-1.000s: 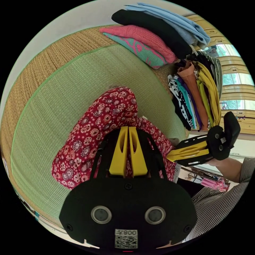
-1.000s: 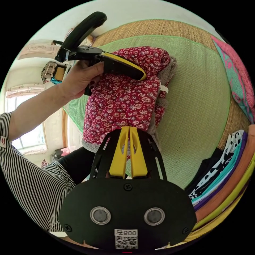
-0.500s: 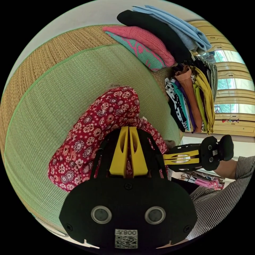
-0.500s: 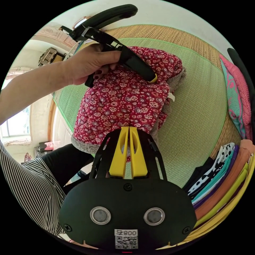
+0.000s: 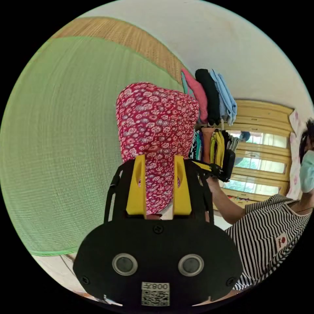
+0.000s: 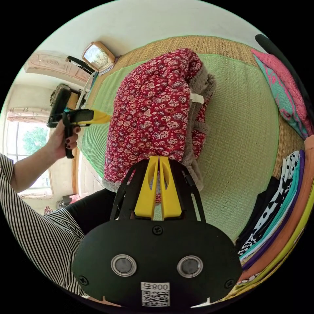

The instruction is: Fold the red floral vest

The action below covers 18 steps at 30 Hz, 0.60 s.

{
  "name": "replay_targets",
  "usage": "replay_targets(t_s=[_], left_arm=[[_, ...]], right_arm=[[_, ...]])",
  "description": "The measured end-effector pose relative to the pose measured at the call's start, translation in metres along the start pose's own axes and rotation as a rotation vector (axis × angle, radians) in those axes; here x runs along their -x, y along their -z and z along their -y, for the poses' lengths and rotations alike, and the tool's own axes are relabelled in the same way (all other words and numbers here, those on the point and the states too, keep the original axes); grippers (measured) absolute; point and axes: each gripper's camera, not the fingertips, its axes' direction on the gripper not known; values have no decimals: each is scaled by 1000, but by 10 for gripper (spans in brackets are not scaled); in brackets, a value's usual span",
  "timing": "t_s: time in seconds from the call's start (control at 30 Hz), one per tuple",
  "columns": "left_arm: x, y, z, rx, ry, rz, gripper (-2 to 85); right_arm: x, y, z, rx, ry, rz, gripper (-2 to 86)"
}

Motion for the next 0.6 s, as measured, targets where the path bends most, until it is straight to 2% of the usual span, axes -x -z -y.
replay_targets(t_s=[0.1,0.27,0.4,0.6], left_arm=[[26,10,-5,-74,71,-108,130],[51,25,-13,-64,127,-66,178],[83,12,-6,71,180,-1,205],[118,-3,8,141,192,-111,219]], right_arm=[[-16,2,-4,-15,-37,81,1],[-37,-1,-11,-31,-59,100,5],[-52,6,-19,-76,-76,122,16],[-88,30,-36,-161,-104,90,82]])
